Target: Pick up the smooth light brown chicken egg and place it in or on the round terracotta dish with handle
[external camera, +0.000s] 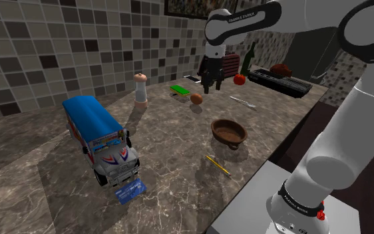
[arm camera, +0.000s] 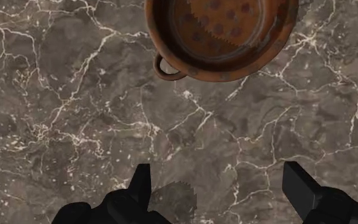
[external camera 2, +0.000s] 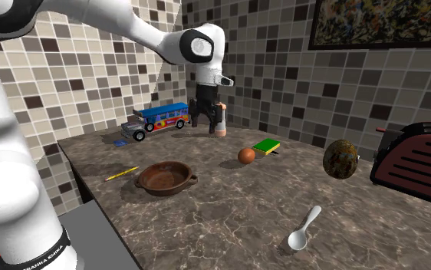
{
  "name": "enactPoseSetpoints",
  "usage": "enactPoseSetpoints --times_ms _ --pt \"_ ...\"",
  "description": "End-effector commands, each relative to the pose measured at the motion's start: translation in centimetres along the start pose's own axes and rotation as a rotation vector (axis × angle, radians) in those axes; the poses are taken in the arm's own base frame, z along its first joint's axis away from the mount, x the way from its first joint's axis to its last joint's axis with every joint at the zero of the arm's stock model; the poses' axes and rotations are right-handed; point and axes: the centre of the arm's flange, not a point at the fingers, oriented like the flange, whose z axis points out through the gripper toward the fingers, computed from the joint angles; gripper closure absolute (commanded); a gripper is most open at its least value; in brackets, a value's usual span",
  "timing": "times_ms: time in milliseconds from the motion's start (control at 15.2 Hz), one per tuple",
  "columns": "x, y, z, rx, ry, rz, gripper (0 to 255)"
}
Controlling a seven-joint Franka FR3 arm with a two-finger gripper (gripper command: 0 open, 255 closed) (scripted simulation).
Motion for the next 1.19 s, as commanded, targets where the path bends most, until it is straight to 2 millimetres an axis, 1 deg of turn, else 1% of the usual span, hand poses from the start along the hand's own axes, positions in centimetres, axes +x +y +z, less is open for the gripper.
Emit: enactPoseSetpoints --times_ms 0,990,1122 --pt "2.3 1.0 1.1 0.007 -0.006 0.006 0" --pt "19.8 10.4 7.0 0.061 -0.053 0.055 0" --pt "20.2 10.6 7.6 0.063 -0.054 0.056 0"
